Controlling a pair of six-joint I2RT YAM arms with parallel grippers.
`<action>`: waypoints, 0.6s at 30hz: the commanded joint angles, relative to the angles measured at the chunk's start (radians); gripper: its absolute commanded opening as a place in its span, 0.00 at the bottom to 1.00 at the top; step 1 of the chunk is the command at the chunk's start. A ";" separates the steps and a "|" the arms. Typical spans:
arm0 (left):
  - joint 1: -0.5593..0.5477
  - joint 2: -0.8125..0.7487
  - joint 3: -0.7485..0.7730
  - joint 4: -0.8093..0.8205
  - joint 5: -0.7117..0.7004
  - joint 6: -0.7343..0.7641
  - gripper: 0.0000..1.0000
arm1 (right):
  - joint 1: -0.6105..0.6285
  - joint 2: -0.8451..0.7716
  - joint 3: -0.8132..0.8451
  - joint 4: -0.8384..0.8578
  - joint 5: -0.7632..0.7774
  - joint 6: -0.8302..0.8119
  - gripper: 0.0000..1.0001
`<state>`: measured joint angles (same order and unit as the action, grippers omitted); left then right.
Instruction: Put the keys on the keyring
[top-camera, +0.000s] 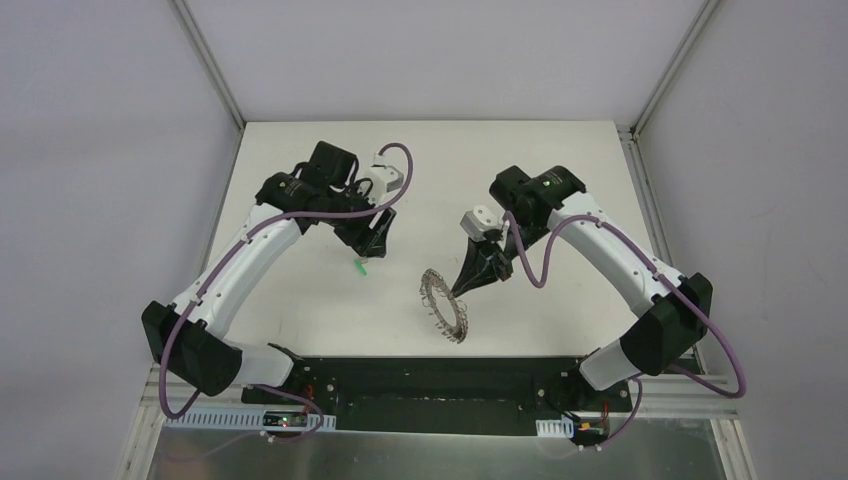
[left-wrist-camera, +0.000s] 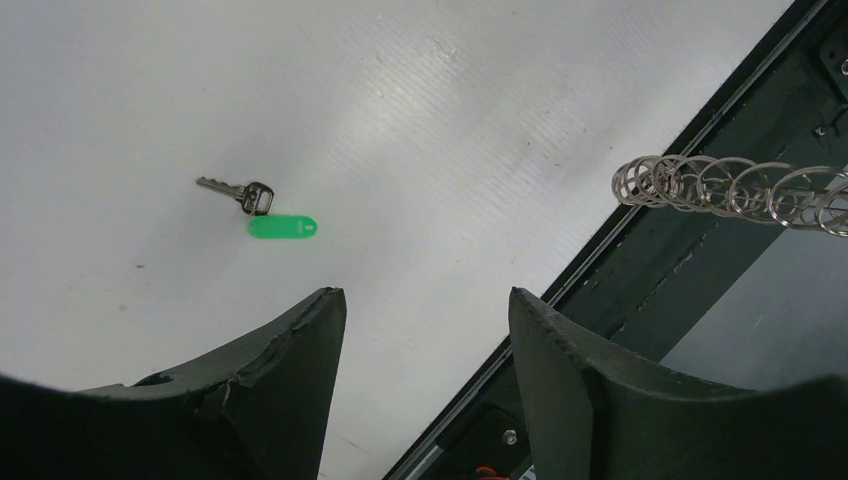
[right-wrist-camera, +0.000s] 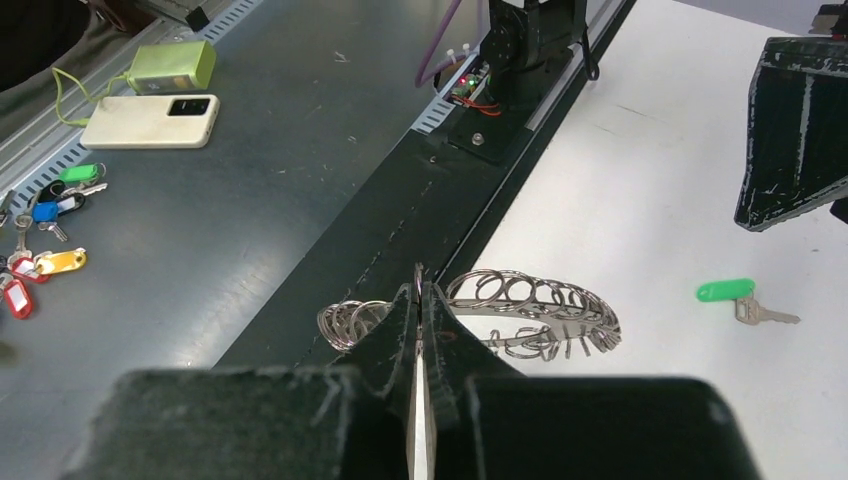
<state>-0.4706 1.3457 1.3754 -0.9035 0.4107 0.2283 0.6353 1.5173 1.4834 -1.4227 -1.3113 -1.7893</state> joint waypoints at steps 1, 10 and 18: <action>-0.005 -0.049 -0.022 -0.002 -0.002 0.032 0.62 | 0.011 0.008 0.052 -0.042 -0.098 -0.027 0.00; -0.004 0.015 -0.019 -0.024 -0.178 -0.011 0.66 | -0.005 0.014 0.049 0.061 -0.055 0.108 0.00; 0.046 0.180 -0.038 -0.064 -0.273 -0.122 0.65 | -0.041 -0.069 -0.065 0.282 0.003 0.333 0.00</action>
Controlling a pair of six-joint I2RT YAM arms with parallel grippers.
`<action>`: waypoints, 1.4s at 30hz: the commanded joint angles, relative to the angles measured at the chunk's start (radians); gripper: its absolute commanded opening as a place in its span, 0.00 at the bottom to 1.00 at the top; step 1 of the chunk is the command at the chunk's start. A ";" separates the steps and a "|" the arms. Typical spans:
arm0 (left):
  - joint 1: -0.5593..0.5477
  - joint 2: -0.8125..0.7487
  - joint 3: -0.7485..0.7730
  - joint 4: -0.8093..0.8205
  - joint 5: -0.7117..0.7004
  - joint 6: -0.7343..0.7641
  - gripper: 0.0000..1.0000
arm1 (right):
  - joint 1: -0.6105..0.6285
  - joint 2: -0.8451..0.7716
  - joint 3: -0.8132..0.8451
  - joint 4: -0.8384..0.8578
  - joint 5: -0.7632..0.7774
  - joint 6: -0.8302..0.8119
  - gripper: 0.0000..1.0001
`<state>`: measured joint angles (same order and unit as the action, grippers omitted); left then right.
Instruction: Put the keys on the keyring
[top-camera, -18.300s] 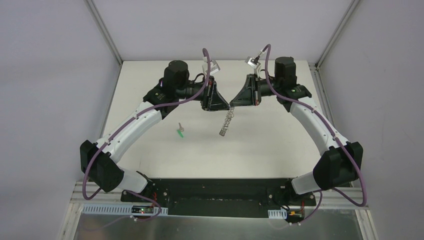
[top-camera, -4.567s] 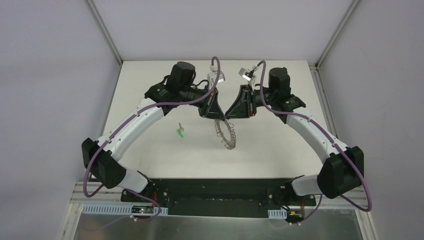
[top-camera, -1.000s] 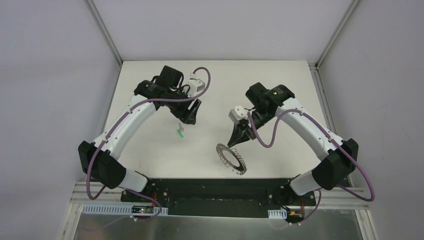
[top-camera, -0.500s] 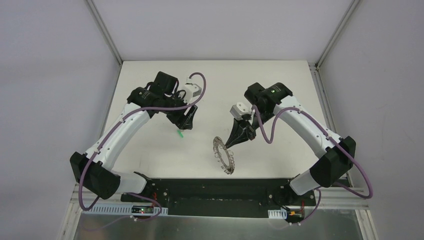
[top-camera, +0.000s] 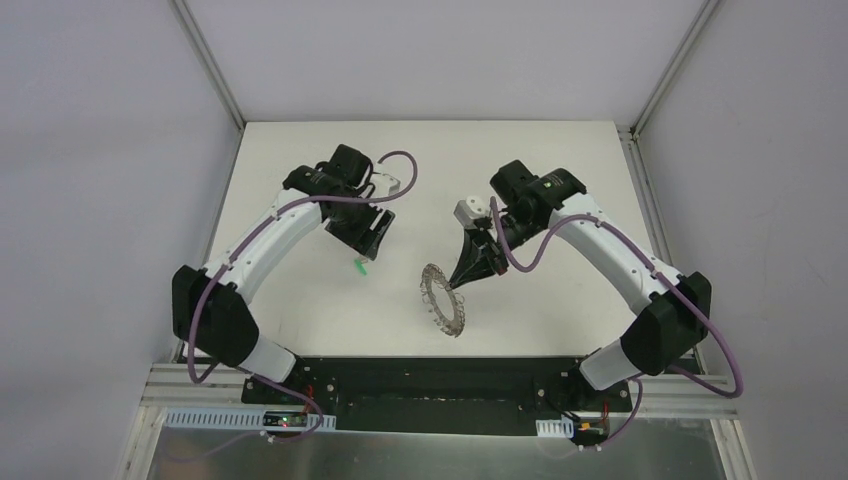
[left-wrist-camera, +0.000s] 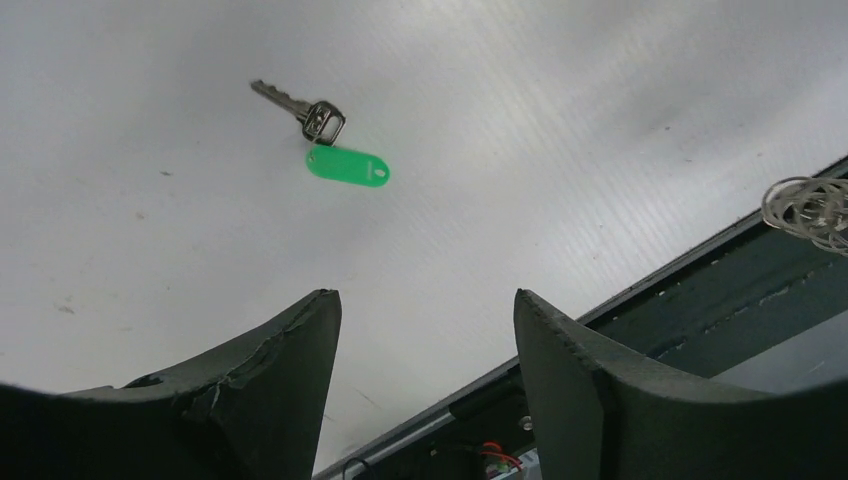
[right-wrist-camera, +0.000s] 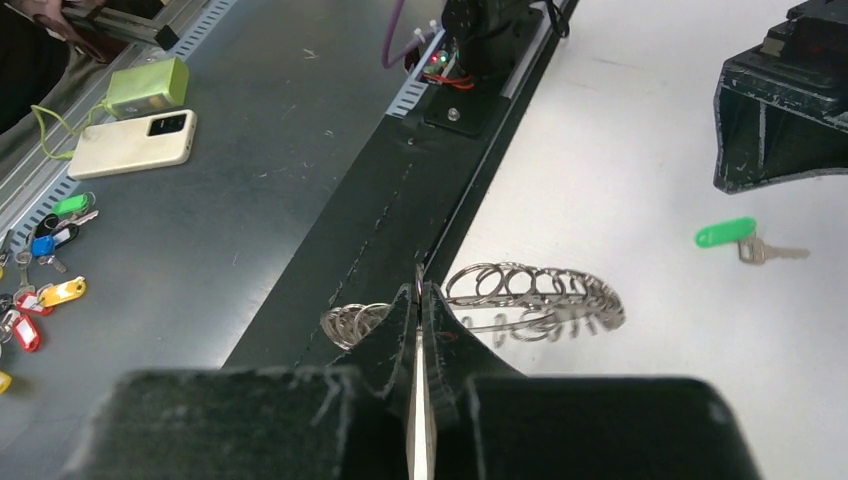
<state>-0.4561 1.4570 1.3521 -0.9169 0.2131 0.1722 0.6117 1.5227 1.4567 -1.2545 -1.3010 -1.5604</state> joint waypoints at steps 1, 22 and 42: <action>0.042 0.097 -0.005 -0.059 -0.080 -0.078 0.64 | -0.021 -0.085 -0.054 0.128 -0.001 0.115 0.00; 0.197 0.497 0.184 -0.121 0.094 -0.131 0.53 | -0.091 -0.181 -0.162 0.204 -0.025 0.149 0.00; 0.204 0.565 0.106 -0.031 0.115 -0.160 0.41 | -0.137 -0.204 -0.192 0.236 -0.060 0.175 0.00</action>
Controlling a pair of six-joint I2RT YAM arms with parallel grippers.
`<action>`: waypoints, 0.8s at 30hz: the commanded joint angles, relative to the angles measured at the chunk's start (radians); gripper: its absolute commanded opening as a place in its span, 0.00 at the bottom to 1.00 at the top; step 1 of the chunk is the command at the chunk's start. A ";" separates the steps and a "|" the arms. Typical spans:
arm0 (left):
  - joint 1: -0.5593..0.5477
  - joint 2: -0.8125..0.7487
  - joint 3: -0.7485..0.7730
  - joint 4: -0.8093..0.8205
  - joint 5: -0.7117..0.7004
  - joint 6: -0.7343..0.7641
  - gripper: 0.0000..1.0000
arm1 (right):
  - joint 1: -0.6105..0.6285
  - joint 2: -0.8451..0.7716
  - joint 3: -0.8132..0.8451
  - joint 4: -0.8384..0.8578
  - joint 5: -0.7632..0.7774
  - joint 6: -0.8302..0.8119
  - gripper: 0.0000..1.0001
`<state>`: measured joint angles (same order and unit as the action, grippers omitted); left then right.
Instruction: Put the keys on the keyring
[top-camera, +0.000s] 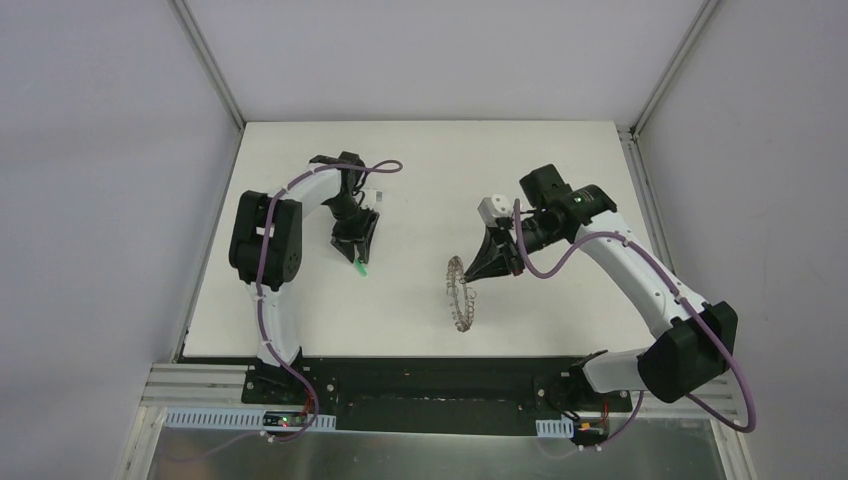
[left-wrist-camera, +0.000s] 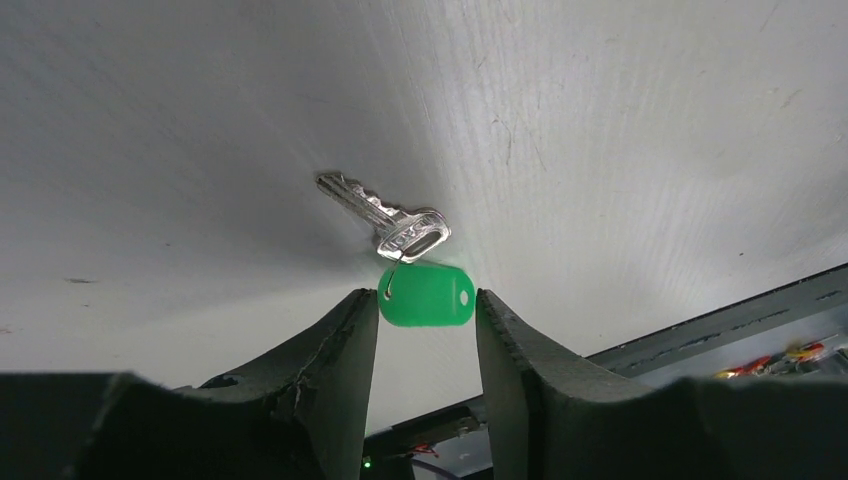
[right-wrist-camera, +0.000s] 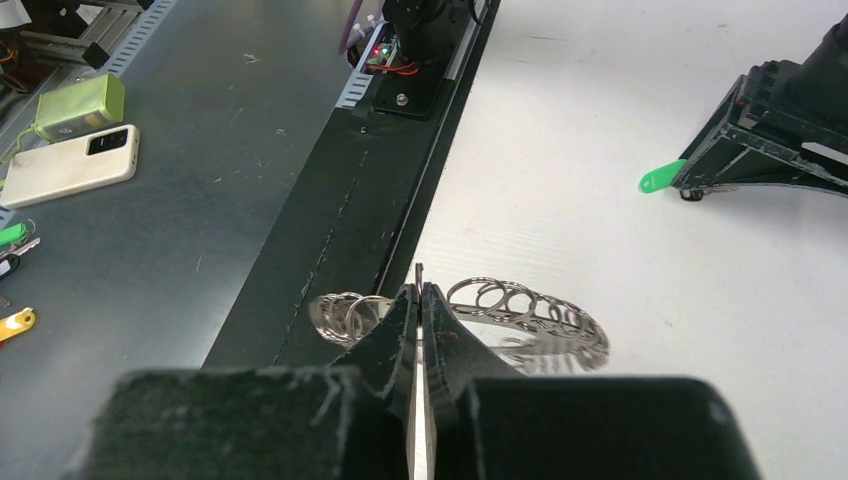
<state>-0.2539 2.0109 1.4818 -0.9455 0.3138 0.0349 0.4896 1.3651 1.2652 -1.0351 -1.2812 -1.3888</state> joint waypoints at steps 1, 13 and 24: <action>0.002 0.009 -0.031 0.002 0.014 -0.023 0.40 | -0.016 -0.047 -0.002 0.017 -0.082 0.004 0.00; -0.002 -0.064 -0.020 0.002 0.128 0.008 0.06 | -0.026 -0.055 -0.010 0.028 -0.093 0.014 0.00; -0.166 -0.068 0.070 -0.074 0.388 0.164 0.06 | -0.086 -0.100 -0.021 0.034 -0.106 0.028 0.00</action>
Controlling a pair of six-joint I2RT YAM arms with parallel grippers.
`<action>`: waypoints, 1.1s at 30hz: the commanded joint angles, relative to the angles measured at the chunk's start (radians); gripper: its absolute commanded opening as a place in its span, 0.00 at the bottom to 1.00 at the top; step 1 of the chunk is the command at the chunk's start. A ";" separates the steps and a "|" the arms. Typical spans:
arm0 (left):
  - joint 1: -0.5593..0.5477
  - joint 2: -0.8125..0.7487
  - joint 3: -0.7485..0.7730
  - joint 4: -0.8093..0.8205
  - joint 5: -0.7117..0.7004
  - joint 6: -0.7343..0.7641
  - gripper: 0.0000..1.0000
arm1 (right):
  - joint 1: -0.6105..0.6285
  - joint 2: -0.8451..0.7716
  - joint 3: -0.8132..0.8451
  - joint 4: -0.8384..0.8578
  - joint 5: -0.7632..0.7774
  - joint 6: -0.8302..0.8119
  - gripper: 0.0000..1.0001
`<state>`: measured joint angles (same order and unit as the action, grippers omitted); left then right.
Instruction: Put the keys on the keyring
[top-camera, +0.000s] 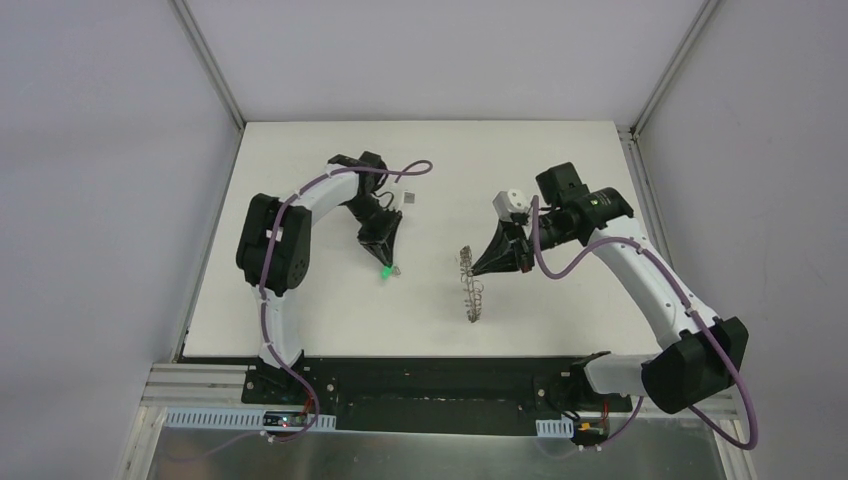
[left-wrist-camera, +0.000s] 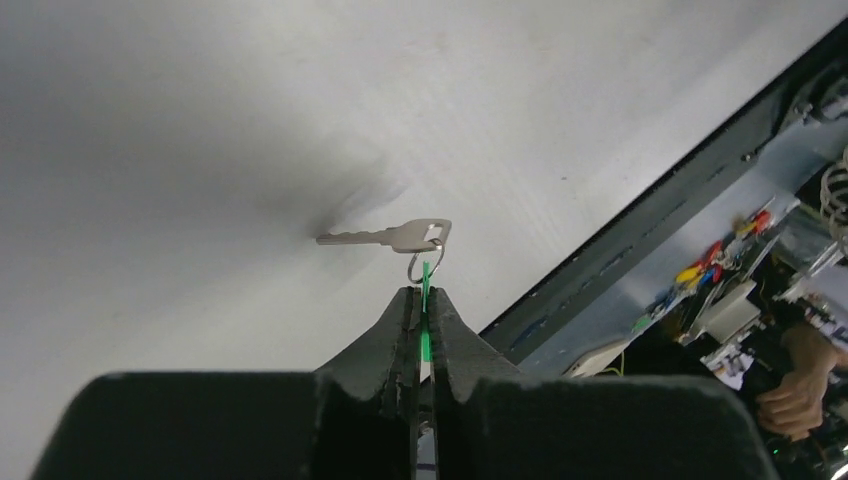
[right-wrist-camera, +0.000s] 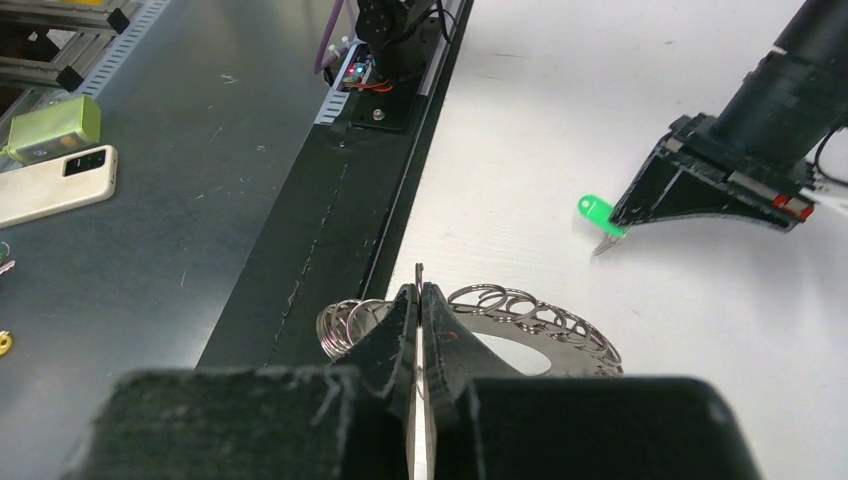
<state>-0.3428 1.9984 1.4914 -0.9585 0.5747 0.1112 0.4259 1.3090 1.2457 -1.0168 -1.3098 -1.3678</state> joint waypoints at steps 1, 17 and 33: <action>-0.091 -0.054 0.067 -0.062 0.129 0.092 0.08 | -0.027 -0.047 -0.003 0.016 -0.079 0.008 0.00; -0.104 -0.079 0.041 -0.027 -0.067 0.083 0.39 | -0.045 -0.060 -0.026 0.032 -0.087 0.013 0.00; -0.217 -0.100 0.064 0.070 -0.117 0.297 0.40 | -0.130 -0.112 -0.056 -0.046 -0.076 0.049 0.00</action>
<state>-0.5438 1.9602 1.5368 -0.9104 0.5121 0.2867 0.3222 1.2411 1.1828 -1.0077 -1.3251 -1.3224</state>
